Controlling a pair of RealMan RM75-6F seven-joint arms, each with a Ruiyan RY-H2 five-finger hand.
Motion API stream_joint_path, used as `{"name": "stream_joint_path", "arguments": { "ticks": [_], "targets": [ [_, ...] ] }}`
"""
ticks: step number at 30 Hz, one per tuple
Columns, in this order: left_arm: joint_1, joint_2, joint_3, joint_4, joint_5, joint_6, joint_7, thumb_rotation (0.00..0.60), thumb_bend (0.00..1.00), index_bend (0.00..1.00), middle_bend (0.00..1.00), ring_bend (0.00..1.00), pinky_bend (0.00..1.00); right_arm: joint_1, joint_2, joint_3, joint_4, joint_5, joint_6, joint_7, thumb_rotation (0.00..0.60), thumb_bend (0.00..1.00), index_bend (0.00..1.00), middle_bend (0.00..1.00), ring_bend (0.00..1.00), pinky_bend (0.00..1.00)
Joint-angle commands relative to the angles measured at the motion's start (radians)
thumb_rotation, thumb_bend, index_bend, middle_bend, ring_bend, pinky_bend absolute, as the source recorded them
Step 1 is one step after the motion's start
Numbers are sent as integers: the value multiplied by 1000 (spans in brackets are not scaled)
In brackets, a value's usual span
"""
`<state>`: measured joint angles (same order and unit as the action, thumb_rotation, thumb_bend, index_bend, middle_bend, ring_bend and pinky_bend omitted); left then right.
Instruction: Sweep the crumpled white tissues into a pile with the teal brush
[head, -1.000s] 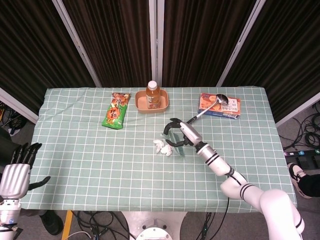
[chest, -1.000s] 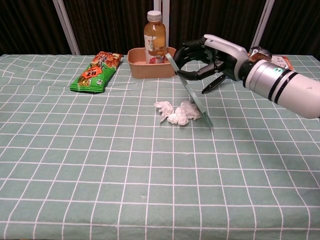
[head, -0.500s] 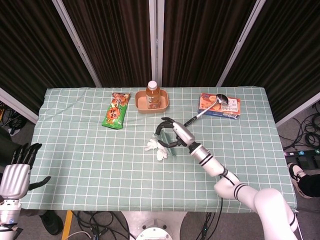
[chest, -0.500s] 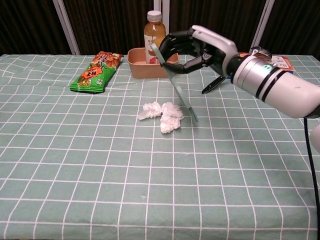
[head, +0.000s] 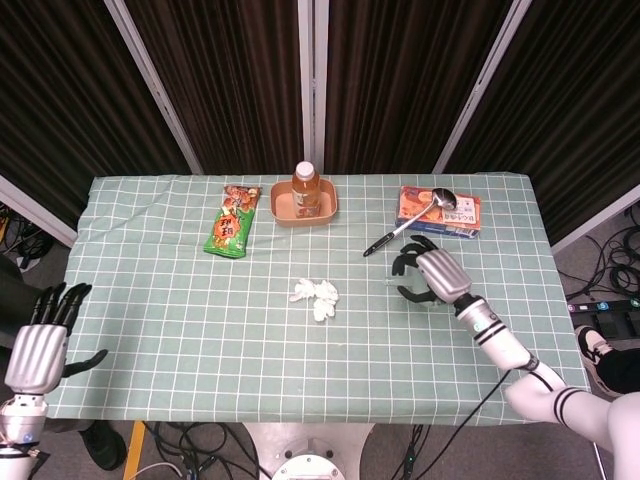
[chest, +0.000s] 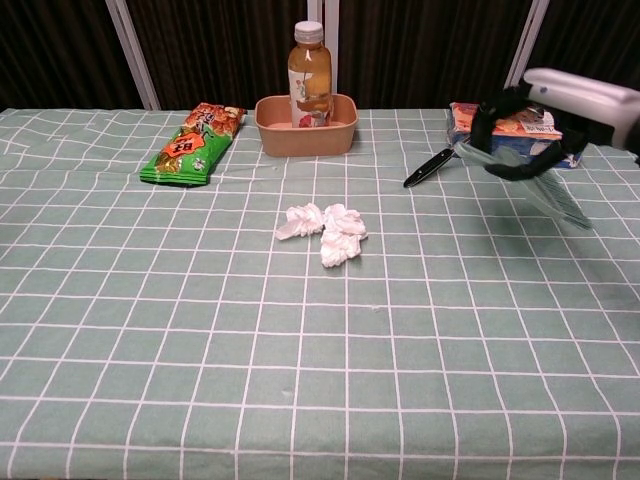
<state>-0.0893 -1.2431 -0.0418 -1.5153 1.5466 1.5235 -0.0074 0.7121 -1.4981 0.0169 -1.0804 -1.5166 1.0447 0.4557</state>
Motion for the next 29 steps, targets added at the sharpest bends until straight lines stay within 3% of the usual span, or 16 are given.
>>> {"name": "stream_joint_path", "arguments": {
  "ticks": [1, 3, 6, 8, 16, 23, 29],
  "targets": [
    [1, 1, 3, 1, 4, 3, 1, 600, 9, 74, 87, 0, 18, -46, 37, -44, -58, 99, -145, -235, 600, 368, 507, 456, 168, 71],
    [3, 2, 3, 1, 1, 4, 0, 600, 9, 74, 87, 0, 18, -40, 25, -47, -48, 122, -190, -300, 600, 368, 421, 410, 126, 47],
    [5, 4, 5, 1, -2, 4, -1, 600, 10, 74, 88, 0, 18, -38, 20, -40, -68, 163, -229, -387, 600, 366, 205, 281, 31, 2],
    [4, 3, 6, 1, -3, 1, -1, 600, 9, 74, 88, 0, 18, -50, 24, -28, -99, 182, -214, -412, 600, 366, 150, 243, 9, 0],
    [-1, 1, 3, 6, -9, -7, -1, 600, 9, 74, 88, 0, 18, -196, 172, 7, -289, 163, 60, -371, 600, 362, 142, 222, 6, 0],
    [-17, -11, -6, 11, -11, -19, 11, 600, 10, 74, 88, 0, 18, -395, 338, -38, -449, 82, 351, -312, 600, 360, 142, 178, 7, 0],
    [-31, -20, -11, 7, -4, -25, 23, 600, 9, 74, 88, 0, 18, -518, 391, -72, -490, 30, 502, -273, 600, 362, 142, 165, 7, 0]
  ]
}}
